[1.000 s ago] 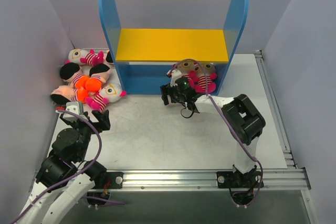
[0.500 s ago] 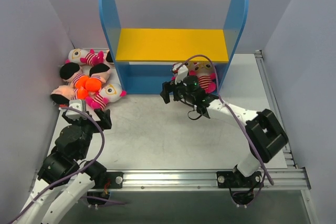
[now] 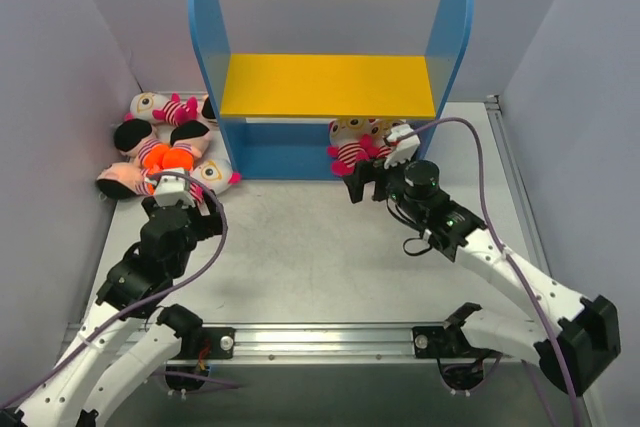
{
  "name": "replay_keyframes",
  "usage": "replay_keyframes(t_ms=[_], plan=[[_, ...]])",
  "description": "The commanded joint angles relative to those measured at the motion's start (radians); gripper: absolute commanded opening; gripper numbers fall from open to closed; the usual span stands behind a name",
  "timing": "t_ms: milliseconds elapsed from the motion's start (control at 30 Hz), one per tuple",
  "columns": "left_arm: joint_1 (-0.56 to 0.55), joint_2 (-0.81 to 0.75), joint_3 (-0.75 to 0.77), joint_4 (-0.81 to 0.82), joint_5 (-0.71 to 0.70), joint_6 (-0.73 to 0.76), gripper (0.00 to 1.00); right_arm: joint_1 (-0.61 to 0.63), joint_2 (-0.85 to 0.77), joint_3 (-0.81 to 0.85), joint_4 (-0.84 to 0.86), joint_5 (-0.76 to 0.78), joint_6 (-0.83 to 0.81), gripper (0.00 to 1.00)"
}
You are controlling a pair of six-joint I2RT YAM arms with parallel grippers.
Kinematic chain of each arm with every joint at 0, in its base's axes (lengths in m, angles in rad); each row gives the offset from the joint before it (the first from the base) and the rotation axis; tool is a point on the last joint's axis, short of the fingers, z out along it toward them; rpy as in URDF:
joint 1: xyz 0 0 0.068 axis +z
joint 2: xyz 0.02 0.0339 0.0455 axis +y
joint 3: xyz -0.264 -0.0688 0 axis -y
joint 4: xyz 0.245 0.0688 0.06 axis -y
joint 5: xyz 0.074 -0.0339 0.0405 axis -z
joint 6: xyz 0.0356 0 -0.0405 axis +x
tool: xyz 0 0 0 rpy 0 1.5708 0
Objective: Place and organize the stuffed toys onto the shelf
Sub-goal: Grab a stuffed toy with the left arm
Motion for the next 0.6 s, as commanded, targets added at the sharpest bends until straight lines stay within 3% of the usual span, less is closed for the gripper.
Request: replay_keyframes(t_ms=[0,133,333,400,567], plan=[[0.052,0.107,0.094,0.032,0.034,-0.017,0.94,-0.012,-0.145,-0.036,-0.083,0.104,0.026,0.99],[0.187,0.206,0.126,0.109,0.152,-0.026,0.94,-0.016,-0.277,-0.085,-0.111,0.161,0.039,0.99],[0.586,0.411,0.163,0.187,0.451,-0.074,0.95,-0.019,-0.407,-0.154,-0.109,0.193,0.073,0.99],[0.658,0.503,0.180,0.200,0.479,-0.094,0.97,-0.018,-0.424,-0.168,-0.111,0.181,0.075,0.99],[0.704,0.715,0.267,0.241,0.462,-0.095,1.00,-0.016,-0.412,-0.180,-0.102,0.144,0.078,0.98]])
